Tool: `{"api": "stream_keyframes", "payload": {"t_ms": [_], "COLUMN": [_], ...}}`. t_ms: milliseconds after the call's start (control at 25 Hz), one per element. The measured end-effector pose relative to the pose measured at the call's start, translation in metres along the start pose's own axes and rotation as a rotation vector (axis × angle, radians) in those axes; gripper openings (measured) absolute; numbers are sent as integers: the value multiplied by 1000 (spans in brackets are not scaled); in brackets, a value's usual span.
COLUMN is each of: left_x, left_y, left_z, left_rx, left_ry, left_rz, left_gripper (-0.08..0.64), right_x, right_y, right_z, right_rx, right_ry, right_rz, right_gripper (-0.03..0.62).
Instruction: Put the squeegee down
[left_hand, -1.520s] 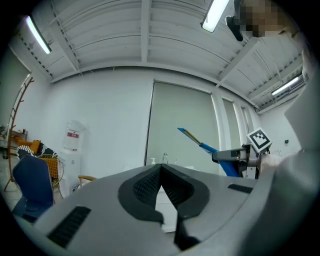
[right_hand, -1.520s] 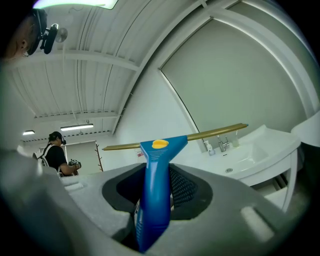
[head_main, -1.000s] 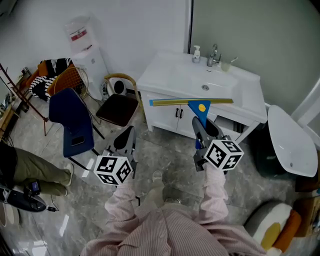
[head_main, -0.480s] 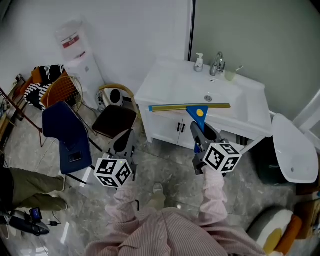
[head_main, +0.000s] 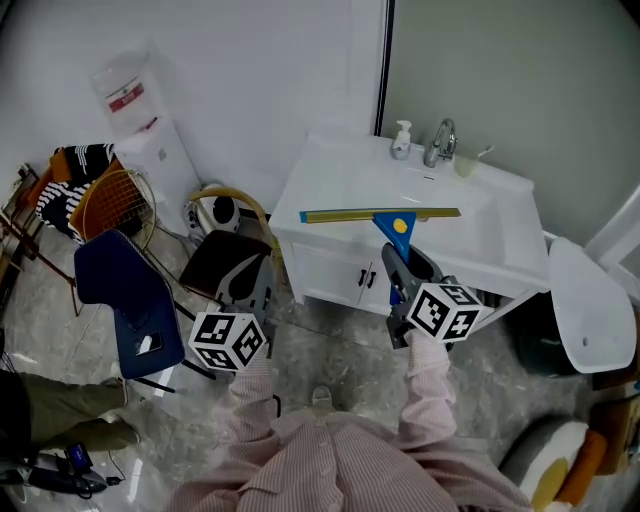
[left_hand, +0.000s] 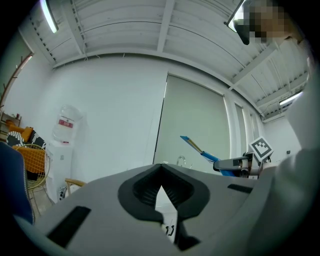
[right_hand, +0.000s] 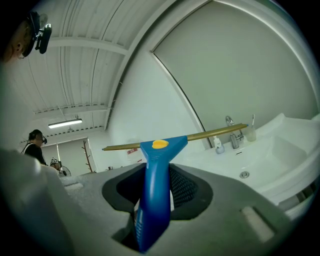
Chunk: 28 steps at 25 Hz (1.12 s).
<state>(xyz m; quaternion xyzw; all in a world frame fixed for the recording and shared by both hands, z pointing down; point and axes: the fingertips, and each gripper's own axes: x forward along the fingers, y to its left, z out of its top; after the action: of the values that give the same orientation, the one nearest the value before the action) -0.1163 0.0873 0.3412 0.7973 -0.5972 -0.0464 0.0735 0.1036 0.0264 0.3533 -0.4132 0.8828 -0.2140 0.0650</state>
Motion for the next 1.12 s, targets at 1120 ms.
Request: {"api": "stream_keyframes", "payload": {"t_ms": [1120], "left_x": [119], "left_y": [83], "left_z": [-24], "left_rx": [-27], "left_ry": [79], "left_rz": [-49], "left_gripper": [2], "right_x": [129], "right_y": [-58], "right_z": [-13], "right_rx": [76], "right_ry": [30], "right_rz": [-59], "right_gripper": [133]}}
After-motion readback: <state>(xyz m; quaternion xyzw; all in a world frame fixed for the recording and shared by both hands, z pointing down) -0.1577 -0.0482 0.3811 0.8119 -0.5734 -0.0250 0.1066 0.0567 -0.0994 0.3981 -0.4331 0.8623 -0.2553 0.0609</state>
